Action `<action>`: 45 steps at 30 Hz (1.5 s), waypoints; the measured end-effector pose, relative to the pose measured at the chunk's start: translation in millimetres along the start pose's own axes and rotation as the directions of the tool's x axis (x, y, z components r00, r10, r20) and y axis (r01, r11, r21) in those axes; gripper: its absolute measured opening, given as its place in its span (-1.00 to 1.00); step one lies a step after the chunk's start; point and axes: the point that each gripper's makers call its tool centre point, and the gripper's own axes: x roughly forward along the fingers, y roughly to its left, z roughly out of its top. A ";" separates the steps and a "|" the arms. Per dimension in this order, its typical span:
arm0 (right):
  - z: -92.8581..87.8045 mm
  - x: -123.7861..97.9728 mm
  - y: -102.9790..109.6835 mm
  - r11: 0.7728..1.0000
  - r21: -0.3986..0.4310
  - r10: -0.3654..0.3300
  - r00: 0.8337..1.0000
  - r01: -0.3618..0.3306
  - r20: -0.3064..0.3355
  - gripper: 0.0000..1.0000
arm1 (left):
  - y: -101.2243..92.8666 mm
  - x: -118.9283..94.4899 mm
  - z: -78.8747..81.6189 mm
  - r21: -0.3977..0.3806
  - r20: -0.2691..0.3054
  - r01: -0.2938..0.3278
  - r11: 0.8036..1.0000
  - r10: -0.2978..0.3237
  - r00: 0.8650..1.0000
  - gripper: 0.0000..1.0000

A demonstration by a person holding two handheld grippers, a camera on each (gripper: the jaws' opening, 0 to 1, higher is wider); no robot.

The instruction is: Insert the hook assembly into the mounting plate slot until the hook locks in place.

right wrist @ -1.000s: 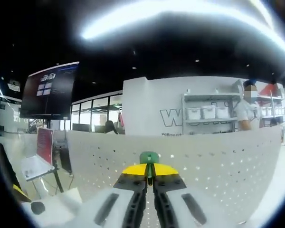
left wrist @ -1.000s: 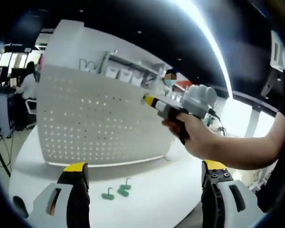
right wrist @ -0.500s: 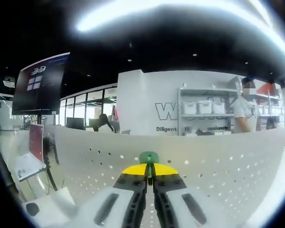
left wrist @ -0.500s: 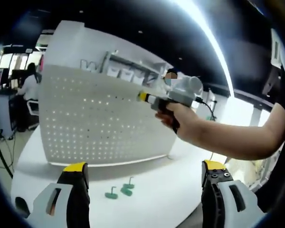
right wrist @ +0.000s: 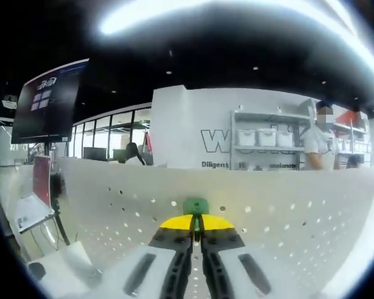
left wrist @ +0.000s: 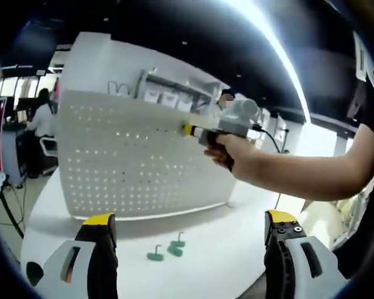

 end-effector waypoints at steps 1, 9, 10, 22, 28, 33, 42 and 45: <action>0.7 -0.3 -1.8 1.000 0.012 -0.007 1.000 0.007 0.009 -0.99 | 0.9 0.2 -2.9 0.003 -0.007 -0.003 1.000 0.003 1.000 1.00; 1.4 -0.8 0.8 1.000 0.007 -0.020 1.000 0.020 0.014 -0.99 | 4.3 -0.2 -10.4 -0.026 -0.010 -0.011 1.000 0.011 1.000 0.99; 1.6 -1.0 0.9 1.000 0.007 -0.022 1.000 0.022 0.014 -0.99 | 4.8 -0.2 -10.2 -0.028 -0.010 -0.012 1.000 0.012 1.000 0.98; 0.9 -5.5 9.7 0.999 0.034 -0.026 0.999 0.027 -0.036 -0.77 | 9.3 -3.7 -10.9 -0.042 -0.014 -0.024 0.999 0.023 1.000 0.97; 1.9 -12.7 6.4 0.997 0.080 -0.009 0.999 0.012 -0.039 -0.64 | 10.1 -5.4 -11.9 -0.053 -0.017 -0.026 0.998 0.025 1.000 0.96; 16.0 -24.9 1.9 0.997 0.082 0.007 1.000 -0.007 -0.003 -0.61 | 7.7 -4.0 -11.3 -0.046 -0.022 -0.020 0.999 0.019 1.000 0.95; 26.2 -52.5 -12.2 0.998 0.050 0.035 0.999 -0.035 0.005 -0.58 | -4.2 -3.3 -18.9 -0.046 -0.041 0.003 0.999 -0.005 0.999 0.95; 17.3 -64.8 -12.0 0.998 0.027 0.060 0.998 -0.059 -0.020 -0.57 | -9.3 -5.5 -25.9 -0.048 -0.058 0.009 0.999 -0.012 0.998 0.95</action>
